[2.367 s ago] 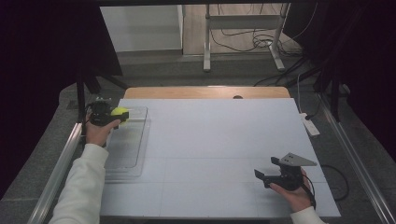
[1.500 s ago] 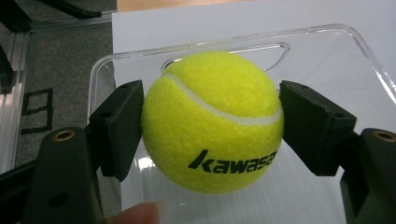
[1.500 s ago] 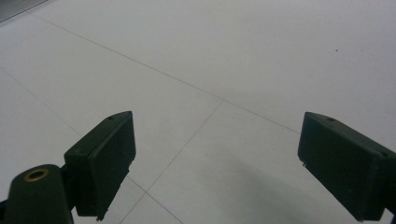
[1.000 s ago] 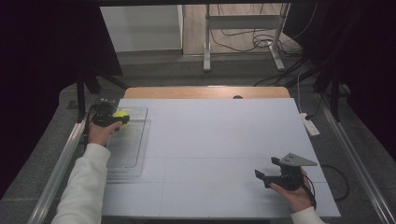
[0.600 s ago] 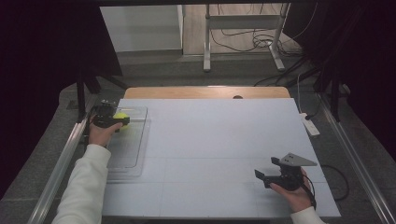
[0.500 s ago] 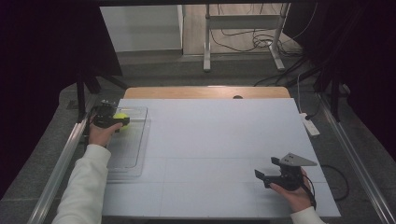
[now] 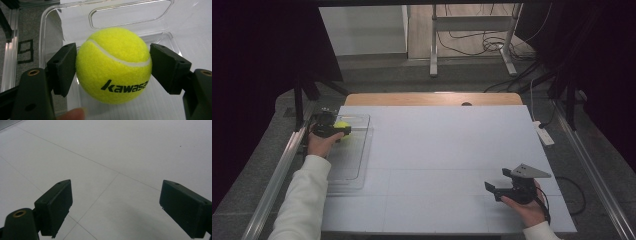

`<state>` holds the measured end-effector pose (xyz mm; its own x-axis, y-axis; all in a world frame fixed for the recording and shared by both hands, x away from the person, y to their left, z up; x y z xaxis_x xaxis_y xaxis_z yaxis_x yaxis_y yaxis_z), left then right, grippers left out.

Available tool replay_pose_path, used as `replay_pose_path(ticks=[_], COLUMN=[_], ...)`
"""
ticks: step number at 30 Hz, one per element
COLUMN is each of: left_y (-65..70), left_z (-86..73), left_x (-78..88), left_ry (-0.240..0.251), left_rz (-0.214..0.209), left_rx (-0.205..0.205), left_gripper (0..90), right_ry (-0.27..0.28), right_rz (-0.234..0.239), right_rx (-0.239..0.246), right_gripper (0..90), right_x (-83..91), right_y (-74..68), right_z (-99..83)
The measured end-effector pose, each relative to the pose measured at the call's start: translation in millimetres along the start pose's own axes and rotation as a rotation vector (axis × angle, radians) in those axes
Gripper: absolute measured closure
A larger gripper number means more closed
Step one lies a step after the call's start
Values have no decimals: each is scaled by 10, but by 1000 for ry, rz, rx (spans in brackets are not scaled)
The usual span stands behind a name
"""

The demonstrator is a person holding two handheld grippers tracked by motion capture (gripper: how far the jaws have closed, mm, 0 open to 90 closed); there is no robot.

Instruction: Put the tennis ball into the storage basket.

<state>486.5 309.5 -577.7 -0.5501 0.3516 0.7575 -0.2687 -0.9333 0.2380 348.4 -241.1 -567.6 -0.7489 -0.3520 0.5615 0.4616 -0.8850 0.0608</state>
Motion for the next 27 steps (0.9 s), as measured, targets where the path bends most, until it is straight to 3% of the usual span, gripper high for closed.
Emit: replay_pose_path(ticks=[15,18,27], left_y=[4,29,46], left_z=[12,54,61], left_x=[-10,23,45], left_ry=[15,50,55], left_rz=[5,-15,-21], left_rx=[-1,-3,-9], left_gripper=[241,197,134], right_ry=[1,0,0], right_rz=[3,1,1], right_rx=[0,1,1], right_gripper=[113,113,113], right_x=[-1,1,2], right_y=[-3,-1,-3], right_z=[0,-1,1])
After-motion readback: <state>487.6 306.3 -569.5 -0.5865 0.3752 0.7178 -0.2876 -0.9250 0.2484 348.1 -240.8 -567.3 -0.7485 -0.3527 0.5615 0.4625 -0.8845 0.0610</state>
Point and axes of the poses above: each handheld gripper's, and its own axes: x roughly backward along the jaws, z roughly out of its top, y roughly to its right, the point moved 10 cm from there along -x, roughly forward along the jaws, and after that the axes turned 14 degrees about -z, right-handed, at the moved point
